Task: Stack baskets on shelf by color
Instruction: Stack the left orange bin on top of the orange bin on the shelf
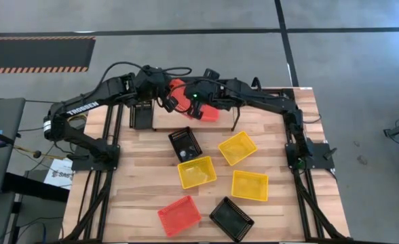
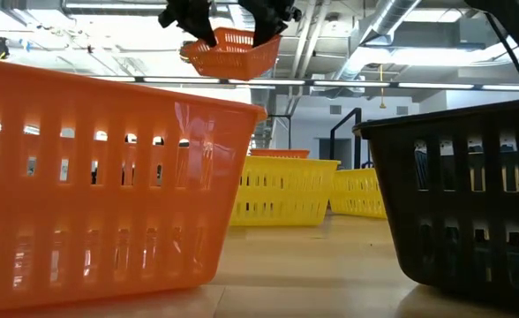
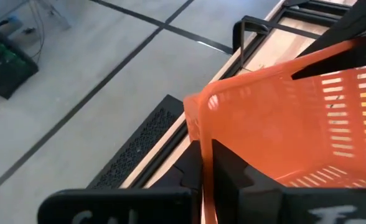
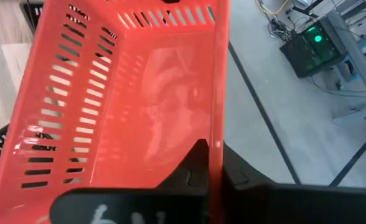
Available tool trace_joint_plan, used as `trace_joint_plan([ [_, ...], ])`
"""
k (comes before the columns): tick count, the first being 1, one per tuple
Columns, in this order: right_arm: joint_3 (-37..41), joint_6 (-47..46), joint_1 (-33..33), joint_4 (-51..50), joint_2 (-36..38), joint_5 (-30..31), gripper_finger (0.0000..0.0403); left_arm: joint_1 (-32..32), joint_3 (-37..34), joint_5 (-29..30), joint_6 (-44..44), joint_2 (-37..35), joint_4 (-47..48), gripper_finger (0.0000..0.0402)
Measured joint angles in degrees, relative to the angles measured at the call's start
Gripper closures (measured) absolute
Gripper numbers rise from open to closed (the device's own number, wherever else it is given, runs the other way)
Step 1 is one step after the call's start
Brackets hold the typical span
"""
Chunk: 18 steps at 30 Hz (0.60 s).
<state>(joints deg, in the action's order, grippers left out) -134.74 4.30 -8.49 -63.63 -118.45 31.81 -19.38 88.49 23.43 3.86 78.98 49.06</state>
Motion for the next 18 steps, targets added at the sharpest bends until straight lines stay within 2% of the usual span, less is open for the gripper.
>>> trace_joint_plan([
  [3, 0.0, 0.3, 0.1, -0.7, 0.0, 0.0, 0.0396, 0.7, 0.0, -0.2, -1.4, 0.0, -0.3, 0.0385],
  [7, -0.1, 1.0, -0.3, -0.5, 0.2, -0.3, 0.0398, 2.1, 2.0, 0.0, -4.0, 0.1, -0.4, 0.034],
  [13, 0.1, 2.4, -0.3, -1.2, 0.3, -1.5, 0.04, 4.5, 10.0, 0.7, -6.5, 0.0, 0.7, 0.0259],
  [18, 0.0, 1.9, -0.5, -1.3, 0.5, -1.2, 0.04, 5.4, 17.0, -2.9, -4.0, 0.1, 6.7, 0.0217],
])
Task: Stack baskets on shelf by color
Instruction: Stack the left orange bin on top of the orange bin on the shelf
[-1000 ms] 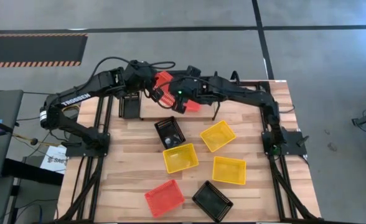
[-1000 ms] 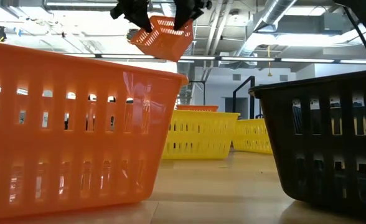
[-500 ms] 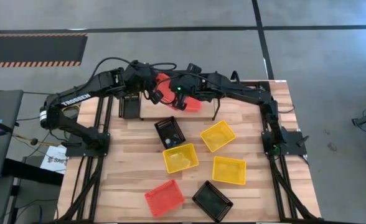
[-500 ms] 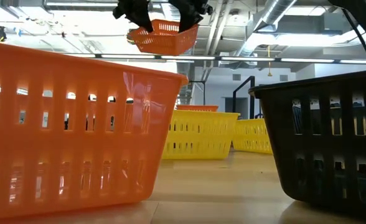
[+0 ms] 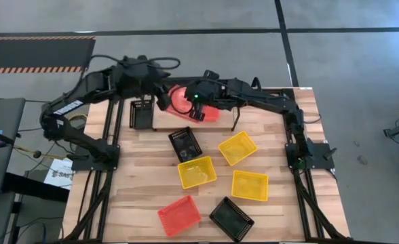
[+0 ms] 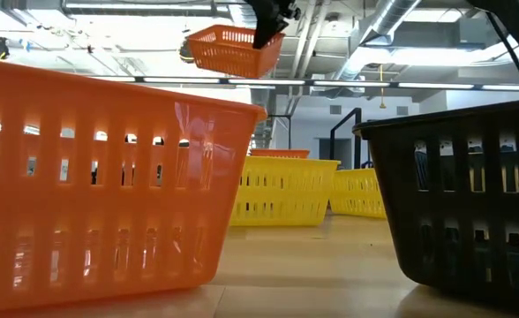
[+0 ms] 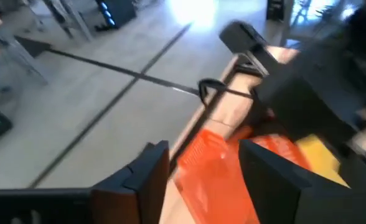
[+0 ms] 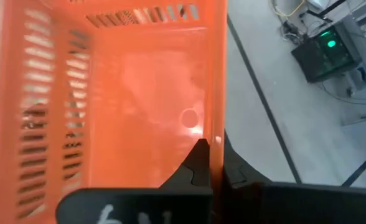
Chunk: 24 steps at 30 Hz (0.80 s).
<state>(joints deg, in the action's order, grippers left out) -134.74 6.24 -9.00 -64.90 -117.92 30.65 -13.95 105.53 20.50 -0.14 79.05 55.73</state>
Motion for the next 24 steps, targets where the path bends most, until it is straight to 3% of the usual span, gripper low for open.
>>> trace_joint_plan([
  [5, 0.0, -2.3, -1.5, -2.7, -0.1, -0.7, 0.04, 1.5, 4.4, -2.3, 6.2, -0.2, 16.9, 0.0208],
  [10, 0.0, -13.1, -5.5, -4.9, 1.3, -6.5, 0.04, 2.9, 3.7, 0.3, 16.8, -0.2, 34.2, 0.0207],
  [15, -0.1, -26.0, -9.7, -6.1, 2.7, -8.3, 0.04, 4.9, -1.7, 2.3, 18.0, -1.9, 33.7, 0.0207],
  [24, 0.0, -42.9, -13.0, -18.4, 3.2, -9.6, 0.04, 5.5, -11.7, 3.9, 15.4, -4.9, 33.7, 0.0207],
])
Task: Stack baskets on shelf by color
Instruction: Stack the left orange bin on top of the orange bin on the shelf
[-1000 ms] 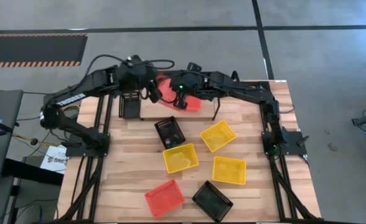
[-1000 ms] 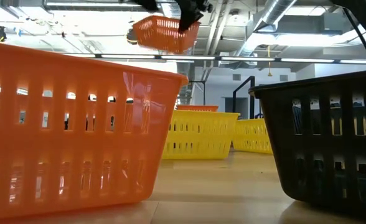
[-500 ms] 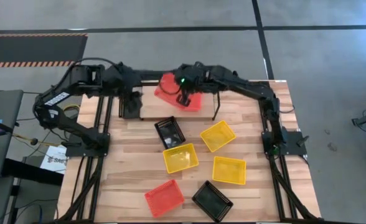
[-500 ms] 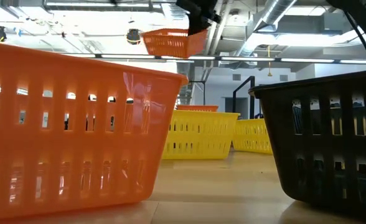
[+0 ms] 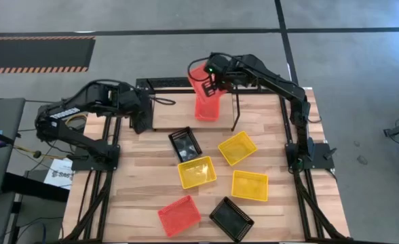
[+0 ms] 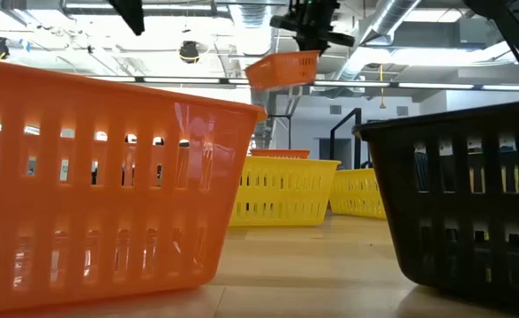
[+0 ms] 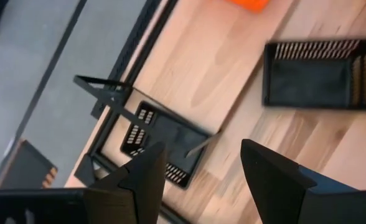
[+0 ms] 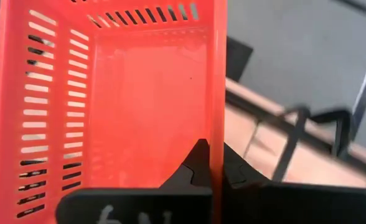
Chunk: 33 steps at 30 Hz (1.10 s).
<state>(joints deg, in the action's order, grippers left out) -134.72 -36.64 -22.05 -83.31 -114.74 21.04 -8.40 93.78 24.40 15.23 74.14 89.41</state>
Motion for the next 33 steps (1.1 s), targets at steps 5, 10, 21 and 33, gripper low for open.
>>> trace_joint_plan([
  [5, 1.6, -8.0, 2.0, -2.5, -0.8, 0.9, 0.04, 0.0, -6.1, -0.2, -3.7, -1.8, -1.0, 0.0207],
  [10, 8.8, -13.4, 4.0, 5.4, -1.0, -0.1, 0.04, 0.0, -11.3, -3.0, -7.1, -4.3, -5.5, 0.0207],
  [21, 17.9, -24.9, 4.0, 12.5, -0.7, -1.1, 0.04, 0.0, -12.9, -4.3, -10.0, -9.1, -9.1, 0.0207],
  [33, 25.0, -31.5, 4.1, 18.0, -0.8, 0.1, 0.04, -0.9, -12.9, -4.4, -14.6, -11.6, -10.8, 0.0207],
])
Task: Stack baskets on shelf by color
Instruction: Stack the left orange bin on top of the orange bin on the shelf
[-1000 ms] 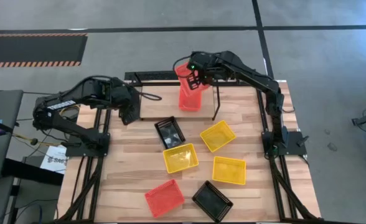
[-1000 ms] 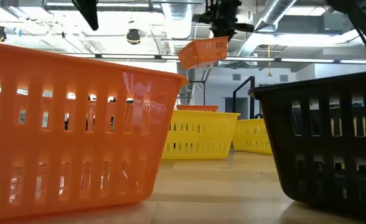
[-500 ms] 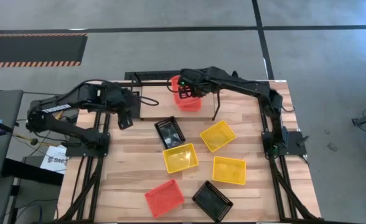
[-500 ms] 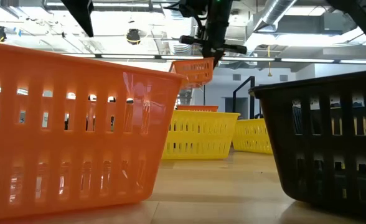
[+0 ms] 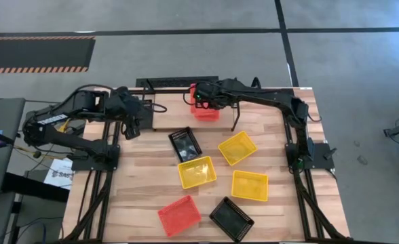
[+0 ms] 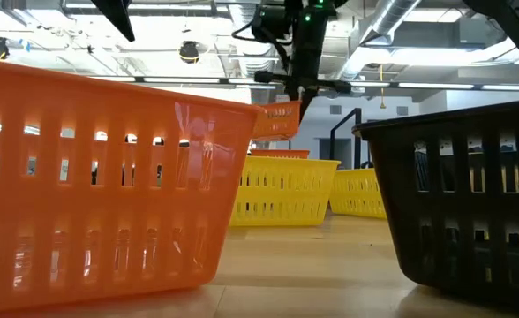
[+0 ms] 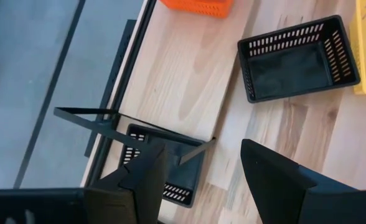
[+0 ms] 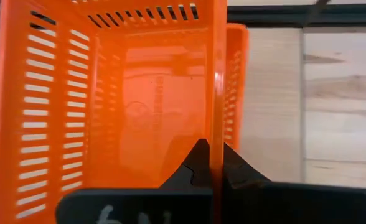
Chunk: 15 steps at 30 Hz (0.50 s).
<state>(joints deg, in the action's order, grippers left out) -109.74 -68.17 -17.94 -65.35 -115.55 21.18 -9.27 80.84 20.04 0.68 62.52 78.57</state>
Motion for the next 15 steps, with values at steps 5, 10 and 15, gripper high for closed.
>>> trace_joint_plan([
  [5, 1.5, -0.4, -0.1, 1.1, 0.0, -0.2, 0.04, -1.4, 0.0, -0.7, -1.0, 0.0, 0.0, 0.0207],
  [10, 1.5, -0.5, -0.6, 0.9, 0.0, -0.2, 0.04, -1.8, 0.0, -0.8, -1.0, 0.0, 0.0, 0.0207],
  [15, 2.7, -1.5, -0.6, -0.6, 0.1, 1.1, 0.04, -1.8, 0.0, -0.8, -1.0, 0.0, 0.0, 0.0207],
])
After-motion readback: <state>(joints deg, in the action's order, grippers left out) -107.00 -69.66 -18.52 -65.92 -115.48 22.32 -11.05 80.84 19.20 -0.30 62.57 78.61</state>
